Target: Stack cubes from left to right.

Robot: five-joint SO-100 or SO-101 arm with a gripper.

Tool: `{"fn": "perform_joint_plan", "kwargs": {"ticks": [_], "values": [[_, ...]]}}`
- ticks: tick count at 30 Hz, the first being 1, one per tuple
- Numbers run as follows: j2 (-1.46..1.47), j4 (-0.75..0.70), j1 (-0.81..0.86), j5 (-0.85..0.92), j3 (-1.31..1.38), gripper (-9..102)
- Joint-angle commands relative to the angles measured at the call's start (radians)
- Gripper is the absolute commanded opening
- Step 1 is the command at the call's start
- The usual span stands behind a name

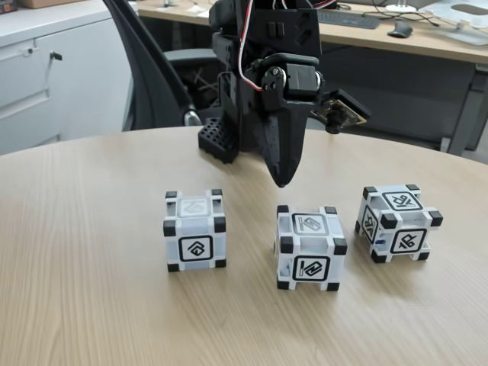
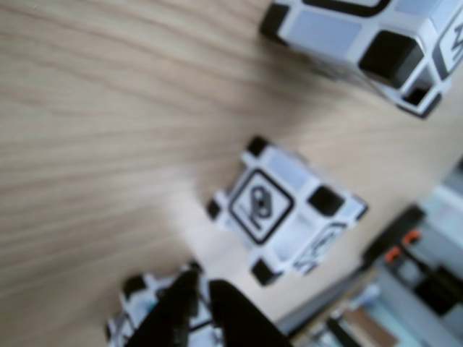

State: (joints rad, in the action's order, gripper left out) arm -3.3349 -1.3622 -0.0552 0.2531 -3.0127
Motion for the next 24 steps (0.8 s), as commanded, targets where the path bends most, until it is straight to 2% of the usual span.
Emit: {"fn": "perform_joint_plan", "kwargs": {"ticks": [1, 24], "values": [[0.006, -0.026, 0.008, -0.012, 0.003, 0], [0.006, -0.026, 0.008, -0.043, 0.003, 0]]}}
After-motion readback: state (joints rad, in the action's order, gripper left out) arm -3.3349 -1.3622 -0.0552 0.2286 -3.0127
